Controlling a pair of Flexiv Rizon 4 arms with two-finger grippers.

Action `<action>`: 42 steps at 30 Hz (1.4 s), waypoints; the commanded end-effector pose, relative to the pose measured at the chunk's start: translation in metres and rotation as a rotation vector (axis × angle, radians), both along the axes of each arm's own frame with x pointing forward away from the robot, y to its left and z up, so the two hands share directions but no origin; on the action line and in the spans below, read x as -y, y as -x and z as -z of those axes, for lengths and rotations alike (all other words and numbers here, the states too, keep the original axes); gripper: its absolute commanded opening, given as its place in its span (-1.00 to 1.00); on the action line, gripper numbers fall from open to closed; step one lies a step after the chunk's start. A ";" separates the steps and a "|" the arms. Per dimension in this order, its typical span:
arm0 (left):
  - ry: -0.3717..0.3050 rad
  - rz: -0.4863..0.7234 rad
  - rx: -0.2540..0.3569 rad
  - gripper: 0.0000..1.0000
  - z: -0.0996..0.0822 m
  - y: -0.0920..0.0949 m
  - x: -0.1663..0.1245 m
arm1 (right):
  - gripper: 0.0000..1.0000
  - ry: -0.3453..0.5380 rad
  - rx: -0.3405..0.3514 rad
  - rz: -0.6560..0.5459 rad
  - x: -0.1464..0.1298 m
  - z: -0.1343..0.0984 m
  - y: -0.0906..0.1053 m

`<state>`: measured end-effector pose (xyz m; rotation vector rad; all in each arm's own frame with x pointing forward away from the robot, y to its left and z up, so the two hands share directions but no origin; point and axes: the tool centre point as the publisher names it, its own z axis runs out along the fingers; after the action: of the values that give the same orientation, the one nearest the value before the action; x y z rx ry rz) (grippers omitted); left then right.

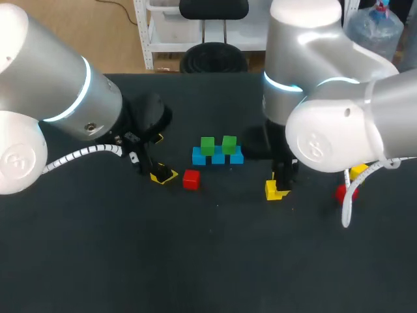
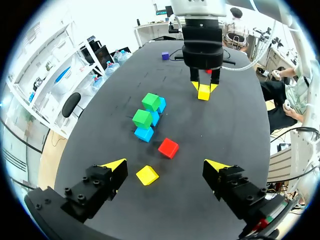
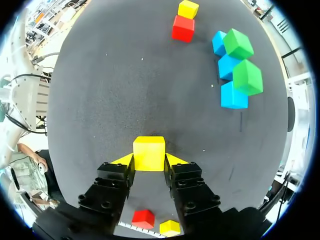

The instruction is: Place the blue cubes, place green cubes on the blue cubes, place the yellow cubes on the green cubes, then place the red cubes on the yellow cubes, and place purple cube on the red cubes.

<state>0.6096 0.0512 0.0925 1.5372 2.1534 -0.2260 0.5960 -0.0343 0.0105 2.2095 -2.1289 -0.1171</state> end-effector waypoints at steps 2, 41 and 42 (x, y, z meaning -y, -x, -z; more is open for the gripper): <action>-0.003 -0.001 -0.001 1.00 0.000 -0.001 0.001 | -1.00 0.021 -0.003 -0.006 -0.002 -0.022 -0.001; -0.003 -0.001 -0.001 1.00 0.000 -0.001 0.001 | -1.00 -0.016 0.111 0.018 -0.066 -0.096 -0.080; -0.003 -0.001 -0.001 1.00 0.000 -0.001 0.001 | -1.00 -0.016 0.112 0.016 -0.068 -0.096 -0.081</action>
<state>0.6096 0.0512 0.0925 1.5372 2.1534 -0.2260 0.6727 0.0273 0.1062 2.2682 -2.2195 -0.0123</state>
